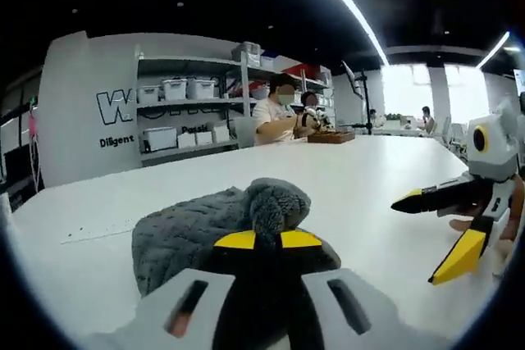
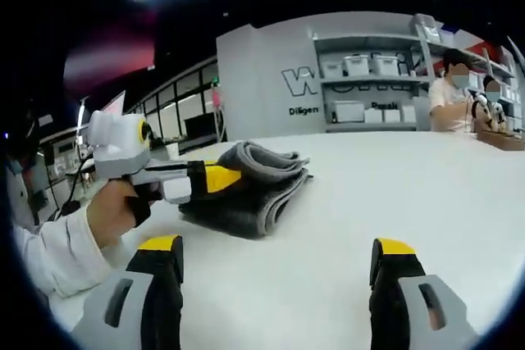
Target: Open the folded towel by lifting each exposed corner and separating the folded layers until the towel lies flat within the target outline without major curled edges
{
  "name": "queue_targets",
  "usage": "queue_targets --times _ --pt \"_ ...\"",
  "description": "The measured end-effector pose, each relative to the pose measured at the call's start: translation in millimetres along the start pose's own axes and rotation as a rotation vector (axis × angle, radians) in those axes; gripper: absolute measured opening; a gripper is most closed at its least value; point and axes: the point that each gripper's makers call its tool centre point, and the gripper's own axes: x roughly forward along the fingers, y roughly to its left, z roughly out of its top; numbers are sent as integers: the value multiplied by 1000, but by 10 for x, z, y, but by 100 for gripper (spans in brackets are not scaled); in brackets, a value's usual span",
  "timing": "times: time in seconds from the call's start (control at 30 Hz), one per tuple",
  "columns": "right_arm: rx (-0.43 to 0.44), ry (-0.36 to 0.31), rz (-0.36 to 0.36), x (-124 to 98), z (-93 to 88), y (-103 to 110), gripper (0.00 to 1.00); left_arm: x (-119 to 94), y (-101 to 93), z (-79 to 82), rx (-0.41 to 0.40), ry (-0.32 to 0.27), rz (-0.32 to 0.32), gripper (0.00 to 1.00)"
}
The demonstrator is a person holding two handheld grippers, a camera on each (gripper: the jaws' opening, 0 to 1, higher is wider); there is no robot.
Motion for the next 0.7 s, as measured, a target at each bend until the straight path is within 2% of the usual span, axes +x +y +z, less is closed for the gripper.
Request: queue_targets --times 0.1,0.27,0.33,0.7 --pt "0 0 3 -2 -4 13 95 -31 38 86 -74 -50 -1 6" --pt "-3 9 6 3 -24 38 97 -125 152 231 -125 -123 27 6" --pt "-7 12 12 10 -29 55 98 -183 249 296 -204 -170 47 6" --pt "-17 22 14 18 -49 64 99 -434 606 404 -327 -280 135 6"
